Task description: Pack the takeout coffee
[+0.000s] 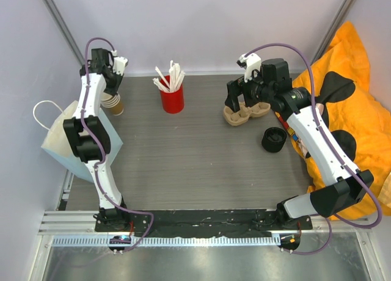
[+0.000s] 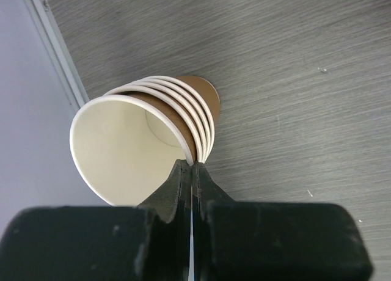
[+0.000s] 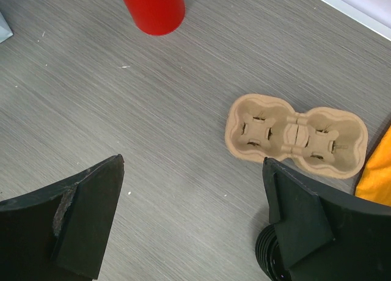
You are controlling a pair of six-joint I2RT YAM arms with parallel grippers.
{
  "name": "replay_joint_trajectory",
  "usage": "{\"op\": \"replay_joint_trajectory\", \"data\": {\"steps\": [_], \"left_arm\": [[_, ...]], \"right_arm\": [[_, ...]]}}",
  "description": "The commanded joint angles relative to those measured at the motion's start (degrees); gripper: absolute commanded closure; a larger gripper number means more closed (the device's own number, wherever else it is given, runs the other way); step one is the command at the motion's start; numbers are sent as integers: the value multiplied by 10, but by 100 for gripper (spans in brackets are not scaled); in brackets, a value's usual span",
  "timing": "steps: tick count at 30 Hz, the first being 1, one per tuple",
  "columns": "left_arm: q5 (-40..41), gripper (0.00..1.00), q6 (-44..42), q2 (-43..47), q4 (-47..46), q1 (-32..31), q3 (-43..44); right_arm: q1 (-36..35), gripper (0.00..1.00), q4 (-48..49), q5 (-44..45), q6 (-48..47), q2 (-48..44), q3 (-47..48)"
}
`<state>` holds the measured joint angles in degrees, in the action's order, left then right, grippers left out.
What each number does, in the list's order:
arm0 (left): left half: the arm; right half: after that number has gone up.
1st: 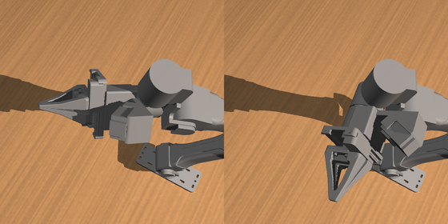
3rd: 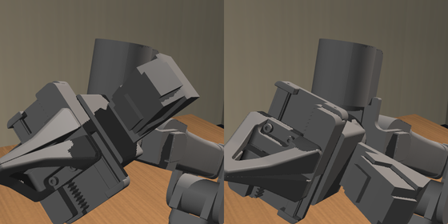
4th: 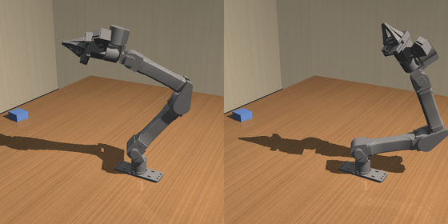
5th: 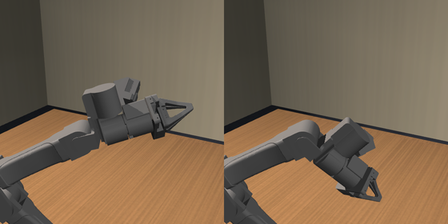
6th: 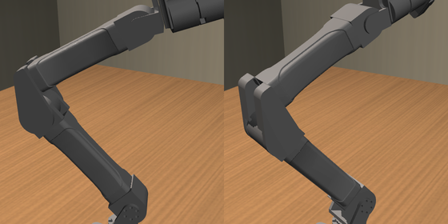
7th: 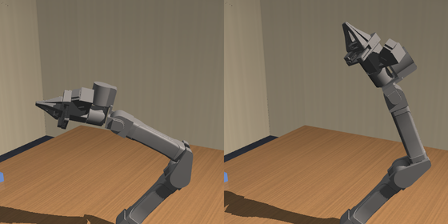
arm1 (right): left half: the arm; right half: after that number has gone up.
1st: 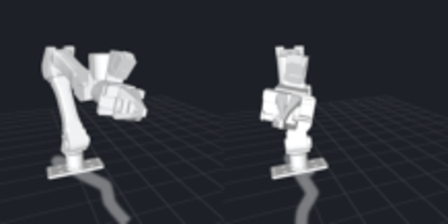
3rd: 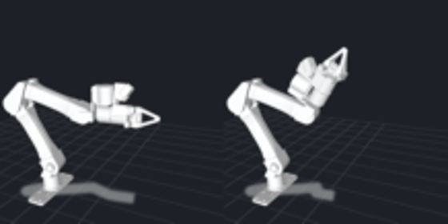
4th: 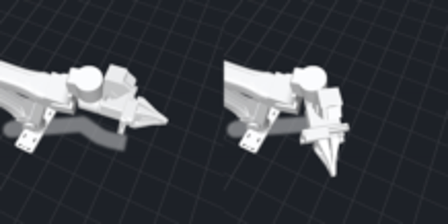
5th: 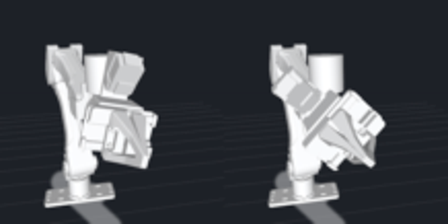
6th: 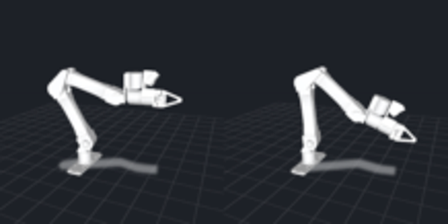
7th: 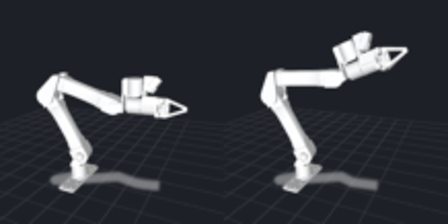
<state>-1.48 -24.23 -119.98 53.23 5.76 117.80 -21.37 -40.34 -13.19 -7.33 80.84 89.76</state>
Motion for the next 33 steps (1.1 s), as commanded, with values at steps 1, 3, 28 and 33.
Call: {"op": "replay_joint_trajectory", "data": {"steps": [1,3,28,33], "left_arm": [[28,100,0,46,-48,-8,-11],[34,100,-2,51,-54,-13,-16],[34,100,-19,112,-49,-37,44],[18,100,-30,143,-38,-52,53]], "right_arm": [[0,0,26,-7,6,-22,2],[0,0,26,-6,5,-22,1],[0,0,26,0,4,-23,1],[0,0,29,7,2,-21,3]]}}
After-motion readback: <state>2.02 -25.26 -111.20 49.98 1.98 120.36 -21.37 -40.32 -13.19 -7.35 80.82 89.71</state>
